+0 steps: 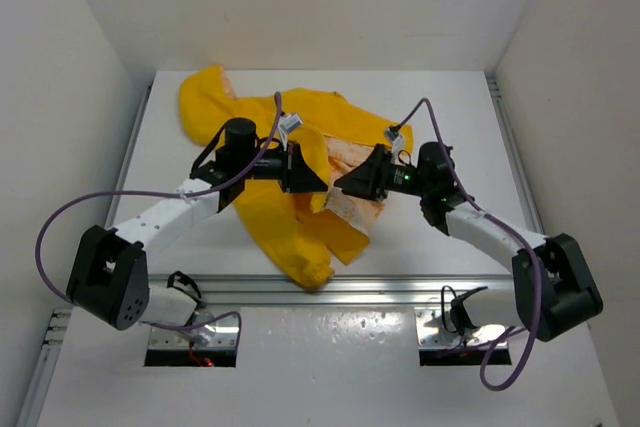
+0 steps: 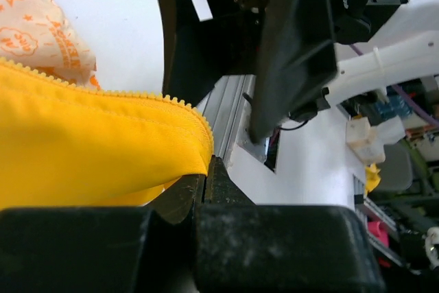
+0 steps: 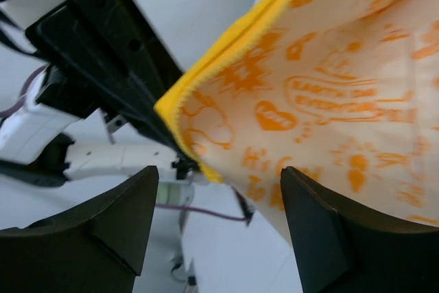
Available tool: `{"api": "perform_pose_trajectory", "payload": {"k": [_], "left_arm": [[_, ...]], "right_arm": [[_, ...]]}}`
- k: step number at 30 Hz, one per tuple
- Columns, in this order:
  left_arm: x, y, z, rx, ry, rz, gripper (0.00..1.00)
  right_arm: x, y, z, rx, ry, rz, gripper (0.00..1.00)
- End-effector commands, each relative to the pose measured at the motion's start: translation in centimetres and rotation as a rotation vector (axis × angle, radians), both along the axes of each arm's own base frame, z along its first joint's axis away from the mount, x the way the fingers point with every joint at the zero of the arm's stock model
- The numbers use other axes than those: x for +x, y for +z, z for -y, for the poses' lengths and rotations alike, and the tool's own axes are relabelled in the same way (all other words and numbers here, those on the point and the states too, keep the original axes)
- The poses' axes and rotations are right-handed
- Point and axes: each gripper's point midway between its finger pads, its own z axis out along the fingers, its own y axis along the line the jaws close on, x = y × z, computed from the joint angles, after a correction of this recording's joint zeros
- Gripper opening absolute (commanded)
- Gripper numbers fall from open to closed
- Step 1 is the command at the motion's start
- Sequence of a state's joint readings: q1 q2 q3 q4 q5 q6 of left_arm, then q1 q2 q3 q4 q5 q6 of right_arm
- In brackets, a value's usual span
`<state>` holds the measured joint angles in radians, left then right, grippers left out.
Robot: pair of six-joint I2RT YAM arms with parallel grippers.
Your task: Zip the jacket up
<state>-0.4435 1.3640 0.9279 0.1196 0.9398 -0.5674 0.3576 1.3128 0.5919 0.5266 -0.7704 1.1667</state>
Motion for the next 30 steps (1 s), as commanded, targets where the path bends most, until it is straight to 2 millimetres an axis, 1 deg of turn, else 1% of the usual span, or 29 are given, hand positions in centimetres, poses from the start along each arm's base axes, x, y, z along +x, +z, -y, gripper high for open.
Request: {"api": "perform_pose_trajectory", "payload": {"k": [1,4,6,8,9,11,12,13,14,15,16,17,18,19,20,21,24,25,27,30], "left_arm": [[-0.9,2.9,-0.1,-0.059,-0.089,0.206,0.00],[-1.0,3.1,-0.2,-0.061,-0.090,0.227,0.00],[-1.0,3.1,-0.2,-0.061,-0.090,0.227,0.00],[-1.0,3.3,-0.2,-0.066,-0.089,0.225,0.00],[-1.1,2.9,-0.2,-0.062,-0.089,0.216,0.00],[-1.1,3.7,0.0,-0.087,-0.096,0.236,0.00],[-1.3,3.4,-0.1,-0.086,-0.104,0.227,0.00],[-1.7,3.7,0.1,-0.090,-0.115,0.245,0.00],[-2.0,3.7,0.3,-0.089,-0.125,0.257,0.00],[-2.1,3.8,0.2,-0.086,-0.128,0.275,0.00],[-2.3,3.8,0.2,-0.089,-0.137,0.275,0.00],[-2.7,3.6,0.3,-0.085,-0.156,0.270,0.00],[-2.9,3.9,0.3,-0.088,-0.156,0.278,0.00],[-3.0,3.4,0.2,-0.084,-0.157,0.269,0.00],[-3.1,3.8,0.1,-0.088,-0.157,0.289,0.00],[-3.4,3.4,0.3,-0.085,-0.169,0.289,0.00],[-3.4,3.4,0.3,-0.084,-0.171,0.300,0.00],[-3.7,3.4,0.5,-0.085,-0.181,0.299,0.00],[-3.6,3.1,0.6,-0.082,-0.182,0.291,0.00],[-3.8,2.7,0.8,-0.075,-0.191,0.271,0.00]], "right_arm": [[-1.7,6.4,-2.3,0.144,0.132,0.104,0.73],[-2.7,6.0,-3.1,0.149,0.162,0.067,0.74],[-3.3,6.1,-3.6,0.153,0.183,0.066,0.76],[-3.4,6.3,-3.7,0.153,0.192,0.077,0.76],[-3.6,6.2,-4.0,0.146,0.204,0.070,0.76],[-3.2,5.5,-4.1,0.132,0.192,0.052,0.75],[-2.9,5.3,-4.1,0.129,0.180,0.050,0.73],[-2.8,5.3,-4.1,0.127,0.174,0.050,0.72],[-2.2,4.6,-4.0,0.116,0.146,0.031,0.72],[-1.8,4.3,-3.8,0.115,0.129,0.012,0.69],[-1.2,4.5,-3.6,0.123,0.103,0.015,0.69],[-0.5,4.0,-3.3,0.121,0.078,-0.004,0.67],[-0.1,3.9,-3.1,0.130,0.054,-0.033,0.65],[0.7,4.0,-2.7,0.135,0.035,-0.032,0.63],[0.9,4.0,-2.7,0.141,0.028,-0.052,0.63],[1.3,4.4,-2.7,0.153,0.017,-0.052,0.63],[1.5,5.0,-3.0,0.171,0.018,-0.063,0.59],[1.3,5.1,-3.3,0.176,0.024,-0.061,0.59],[1.4,5.4,-3.6,0.188,0.028,-0.059,0.56],[0.8,6.3,-4.4,0.200,0.062,-0.042,0.56]]}}
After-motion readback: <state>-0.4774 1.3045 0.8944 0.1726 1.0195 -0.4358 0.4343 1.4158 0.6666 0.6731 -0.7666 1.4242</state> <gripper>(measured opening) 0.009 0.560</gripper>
